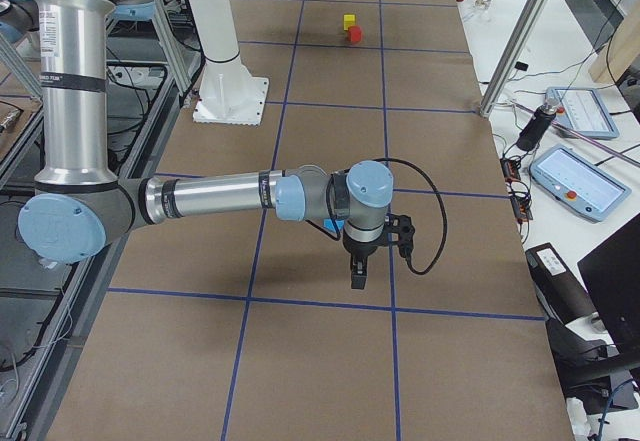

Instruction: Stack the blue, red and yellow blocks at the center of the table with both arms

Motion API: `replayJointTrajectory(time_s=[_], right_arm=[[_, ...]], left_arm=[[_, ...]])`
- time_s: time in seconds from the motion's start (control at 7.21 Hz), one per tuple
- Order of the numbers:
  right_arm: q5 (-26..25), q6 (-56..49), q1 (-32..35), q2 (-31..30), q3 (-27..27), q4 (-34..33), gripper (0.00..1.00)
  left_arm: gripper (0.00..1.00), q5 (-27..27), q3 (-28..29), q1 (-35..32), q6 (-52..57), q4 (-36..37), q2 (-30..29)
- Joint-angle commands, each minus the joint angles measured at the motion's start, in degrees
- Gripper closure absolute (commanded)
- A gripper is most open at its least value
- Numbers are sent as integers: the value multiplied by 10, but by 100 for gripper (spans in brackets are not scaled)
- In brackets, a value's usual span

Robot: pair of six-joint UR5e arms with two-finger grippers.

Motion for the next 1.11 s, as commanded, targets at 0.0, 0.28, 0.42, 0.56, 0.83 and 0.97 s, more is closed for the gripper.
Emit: replayJointTrajectory(time_s=[0.0,0.28,0.42,0.56,0.83,0.97], right_arm=[[-1,-1,0,8,2,1,0],[-3,0,0,17,-1,42,0],[-8,1,0,24,-10,91,0],[-7,2,0,27,-16,130,0],[3,5,0,24,-20,136,0],[9,15,0,23,-11,140,0]], left_arm=[[0,0,-13,0,1,1,1],[0,3,-19,0,1,1,1],[0,6,-22,0,-1,-1,-3],[0,7,-21,0,-3,-4,-16],[0,7,-20,-1,-4,-6,-50],[0,7,-19,-1,-4,-17,-59]])
